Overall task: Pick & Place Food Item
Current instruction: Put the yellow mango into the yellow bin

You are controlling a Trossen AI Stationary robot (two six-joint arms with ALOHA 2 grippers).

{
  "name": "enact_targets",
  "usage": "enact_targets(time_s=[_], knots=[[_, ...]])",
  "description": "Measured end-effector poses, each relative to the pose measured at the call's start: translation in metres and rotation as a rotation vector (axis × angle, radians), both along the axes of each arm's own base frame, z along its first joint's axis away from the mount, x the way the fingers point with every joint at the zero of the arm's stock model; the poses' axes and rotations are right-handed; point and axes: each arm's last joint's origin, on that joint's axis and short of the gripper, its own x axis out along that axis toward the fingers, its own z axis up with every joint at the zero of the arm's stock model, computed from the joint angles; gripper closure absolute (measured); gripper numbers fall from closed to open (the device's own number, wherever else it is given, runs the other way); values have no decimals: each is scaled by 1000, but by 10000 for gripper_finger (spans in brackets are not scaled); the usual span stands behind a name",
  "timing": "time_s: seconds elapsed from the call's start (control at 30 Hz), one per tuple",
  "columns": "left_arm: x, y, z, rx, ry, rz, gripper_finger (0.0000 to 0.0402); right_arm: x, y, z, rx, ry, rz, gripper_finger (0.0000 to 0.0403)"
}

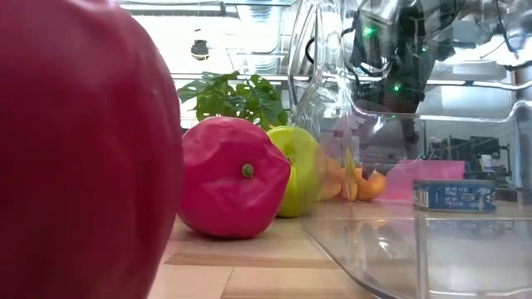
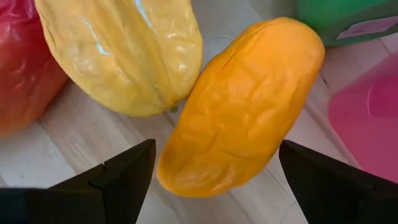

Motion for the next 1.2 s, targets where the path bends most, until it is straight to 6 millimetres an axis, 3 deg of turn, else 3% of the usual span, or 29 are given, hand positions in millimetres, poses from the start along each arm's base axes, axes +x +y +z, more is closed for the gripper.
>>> enact_targets(time_s=[1.2], knots=[[0,0,0,2,0,0,307,0,1,0,26,-1,10,68]])
